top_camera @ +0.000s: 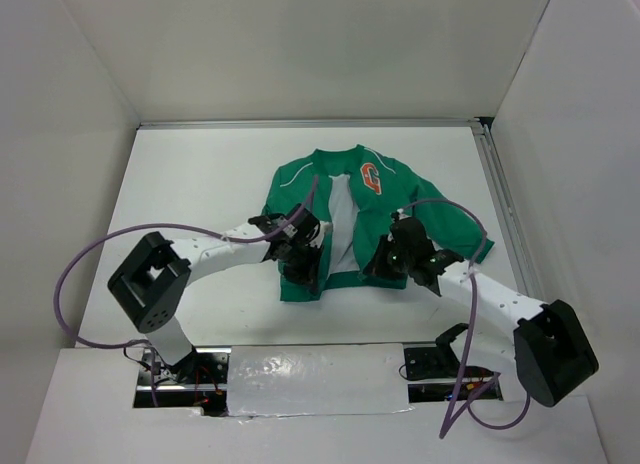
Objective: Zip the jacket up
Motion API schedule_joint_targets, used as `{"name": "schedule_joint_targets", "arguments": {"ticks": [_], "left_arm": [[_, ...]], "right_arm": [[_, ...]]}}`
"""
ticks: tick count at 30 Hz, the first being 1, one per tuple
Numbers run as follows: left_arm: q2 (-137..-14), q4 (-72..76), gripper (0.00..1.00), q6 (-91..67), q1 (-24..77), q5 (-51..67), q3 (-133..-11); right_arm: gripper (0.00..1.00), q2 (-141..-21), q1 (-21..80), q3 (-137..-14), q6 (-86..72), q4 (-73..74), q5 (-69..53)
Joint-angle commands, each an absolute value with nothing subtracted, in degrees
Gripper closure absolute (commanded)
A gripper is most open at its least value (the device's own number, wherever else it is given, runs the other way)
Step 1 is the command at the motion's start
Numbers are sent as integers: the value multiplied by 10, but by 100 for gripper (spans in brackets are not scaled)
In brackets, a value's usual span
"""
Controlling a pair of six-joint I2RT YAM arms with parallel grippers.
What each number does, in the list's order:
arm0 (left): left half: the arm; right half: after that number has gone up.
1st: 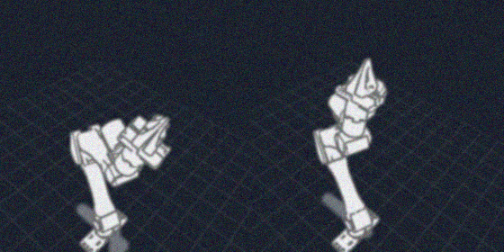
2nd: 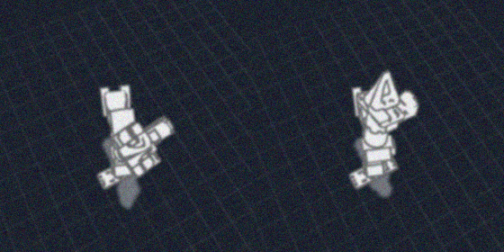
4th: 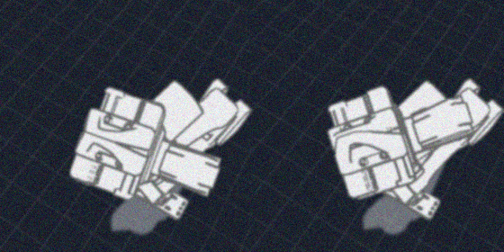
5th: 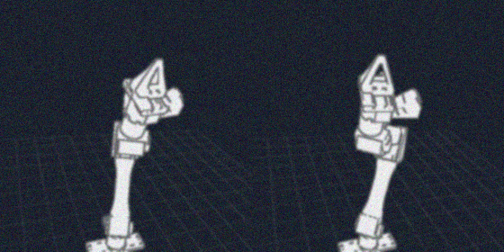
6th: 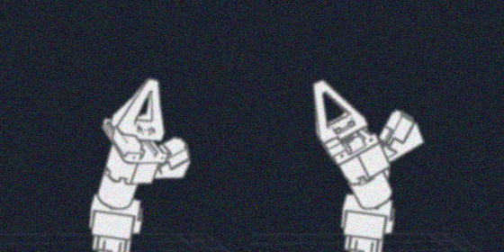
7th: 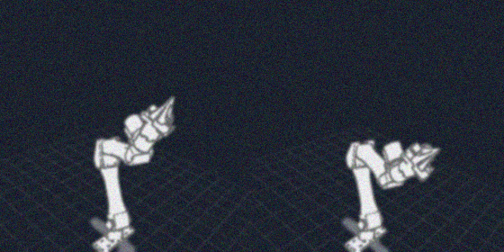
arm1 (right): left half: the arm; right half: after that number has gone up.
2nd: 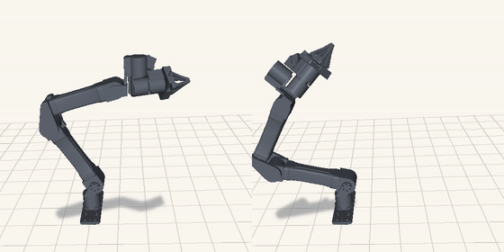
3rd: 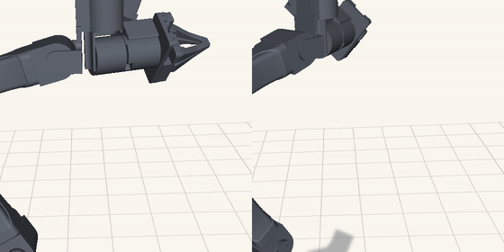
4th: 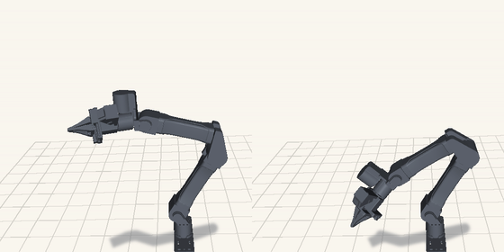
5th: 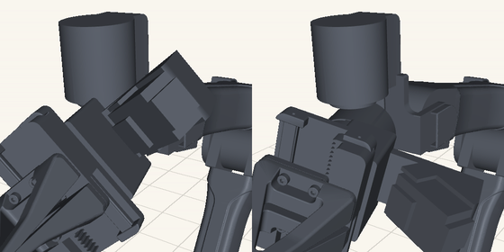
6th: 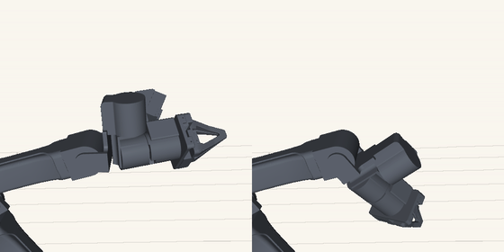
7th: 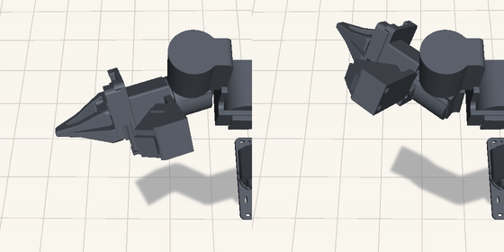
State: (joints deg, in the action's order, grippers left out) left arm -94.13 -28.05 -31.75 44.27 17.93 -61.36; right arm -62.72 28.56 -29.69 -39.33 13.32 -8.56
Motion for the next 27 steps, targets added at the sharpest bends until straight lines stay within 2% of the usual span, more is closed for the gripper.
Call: {"name": "schedule_joint_targets", "arguments": {"ticks": [1, 6, 7, 11, 14, 22, 27], "left_arm": [[-976, -280, 92, -324, 461, 202, -614], [-1010, -286, 84, -317, 468, 208, -624], [-1016, -287, 78, -316, 468, 207, -624], [-1024, -293, 75, -310, 467, 203, -632], [-1029, -297, 65, -301, 468, 217, -635], [-1025, -301, 61, -280, 471, 241, -640], [-1040, -314, 64, -280, 482, 222, -651]], "right_arm": [[100, -656, 298, -316, -393, 143, -55], [100, -710, 307, -316, -414, 136, -54], [100, -715, 308, -317, -421, 137, -44], [100, -736, 309, -324, -423, 143, -32], [100, -742, 309, -328, -422, 148, -28], [100, -753, 306, -325, -421, 143, -27], [100, -755, 305, -323, -424, 141, -32]]}}
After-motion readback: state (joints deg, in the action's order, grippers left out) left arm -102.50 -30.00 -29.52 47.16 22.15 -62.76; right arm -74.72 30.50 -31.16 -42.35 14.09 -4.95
